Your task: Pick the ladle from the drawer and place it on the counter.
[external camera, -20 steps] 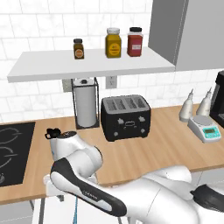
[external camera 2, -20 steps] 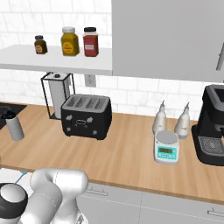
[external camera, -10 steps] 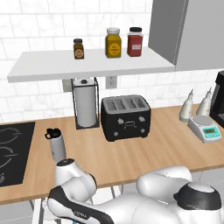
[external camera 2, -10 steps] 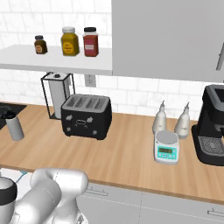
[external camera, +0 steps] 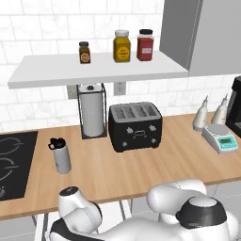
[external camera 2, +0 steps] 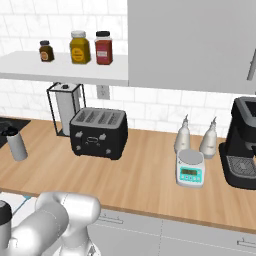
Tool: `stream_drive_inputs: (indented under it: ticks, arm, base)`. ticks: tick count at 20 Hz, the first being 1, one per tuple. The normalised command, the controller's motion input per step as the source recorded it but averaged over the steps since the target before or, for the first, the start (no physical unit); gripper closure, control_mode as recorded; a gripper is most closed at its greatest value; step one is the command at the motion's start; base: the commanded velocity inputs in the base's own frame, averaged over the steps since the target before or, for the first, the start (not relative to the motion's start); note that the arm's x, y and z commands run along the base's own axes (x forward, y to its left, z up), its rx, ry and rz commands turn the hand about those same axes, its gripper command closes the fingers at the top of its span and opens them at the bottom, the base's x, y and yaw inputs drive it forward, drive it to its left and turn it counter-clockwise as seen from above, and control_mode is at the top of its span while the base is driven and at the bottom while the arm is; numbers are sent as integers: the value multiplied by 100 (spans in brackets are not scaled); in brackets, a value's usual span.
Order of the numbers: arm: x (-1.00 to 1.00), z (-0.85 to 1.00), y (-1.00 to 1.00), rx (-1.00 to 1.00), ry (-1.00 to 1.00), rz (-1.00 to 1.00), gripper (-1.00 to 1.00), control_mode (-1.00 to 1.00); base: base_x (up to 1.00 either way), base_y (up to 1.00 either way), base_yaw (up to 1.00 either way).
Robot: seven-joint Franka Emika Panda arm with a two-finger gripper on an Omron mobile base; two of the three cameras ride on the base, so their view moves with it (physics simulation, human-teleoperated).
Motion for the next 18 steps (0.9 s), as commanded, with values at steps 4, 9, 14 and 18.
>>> stream_drive_inputs:
  ticks: [4,9,14,18]
  arm:
    - [0,-40,1,0,0,1,-100,-100]
    - [0,-32,3,0,1,0,-100,-100]
    - [-31,-15,0,0,3,0,-100,-100]
    - [-59,-15,7,0,5,0,-100,-100]
  base:
    - [0,0,0]
    - [0,0,0]
    - [0,0,0]
    - [0,0,0]
